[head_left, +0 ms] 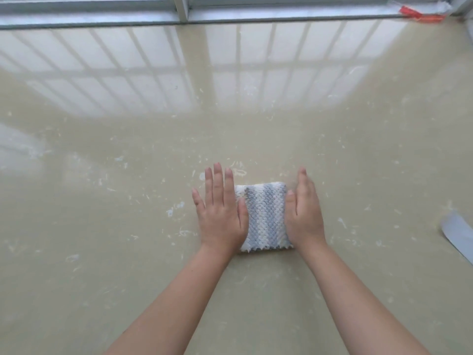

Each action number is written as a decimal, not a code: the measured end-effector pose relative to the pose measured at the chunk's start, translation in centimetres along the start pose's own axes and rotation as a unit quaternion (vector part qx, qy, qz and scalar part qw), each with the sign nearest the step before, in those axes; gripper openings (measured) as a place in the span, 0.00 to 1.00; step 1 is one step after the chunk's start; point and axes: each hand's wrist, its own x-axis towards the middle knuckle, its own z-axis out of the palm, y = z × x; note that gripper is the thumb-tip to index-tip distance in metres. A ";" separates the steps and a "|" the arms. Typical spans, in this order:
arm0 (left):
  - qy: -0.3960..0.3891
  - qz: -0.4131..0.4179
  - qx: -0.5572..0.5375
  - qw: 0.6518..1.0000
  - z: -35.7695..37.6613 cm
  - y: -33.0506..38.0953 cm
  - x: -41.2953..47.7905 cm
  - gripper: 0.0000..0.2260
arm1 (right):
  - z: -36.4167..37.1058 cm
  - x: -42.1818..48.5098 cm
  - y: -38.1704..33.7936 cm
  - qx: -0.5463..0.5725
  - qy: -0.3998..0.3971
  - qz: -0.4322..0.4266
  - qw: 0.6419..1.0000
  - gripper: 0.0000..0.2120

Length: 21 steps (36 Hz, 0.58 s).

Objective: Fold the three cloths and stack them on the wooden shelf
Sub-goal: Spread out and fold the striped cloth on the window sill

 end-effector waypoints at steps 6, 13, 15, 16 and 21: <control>-0.063 0.118 0.069 0.989 2.2 0.3 -1.8 0.24 | 3.8 -1.4 0.1 -0.128 -0.027 -0.188 0.974 0.24; -0.139 0.087 0.125 0.979 2.4 -0.1 -2.0 0.23 | 4.0 -1.2 3.0 -0.272 -0.037 -0.163 0.948 0.26; -0.159 0.058 0.128 0.977 2.1 -0.4 -2.0 0.26 | 3.9 -1.1 3.0 -0.288 -0.042 -0.159 0.943 0.26; -0.167 0.035 0.127 0.977 1.9 -0.6 -2.0 0.28 | 3.9 -1.2 3.1 -0.288 -0.041 -0.145 0.946 0.26; -0.205 -0.014 0.127 0.970 1.1 -2.2 -2.5 0.31 | 4.2 -1.9 3.4 -0.231 -0.055 -0.090 0.967 0.29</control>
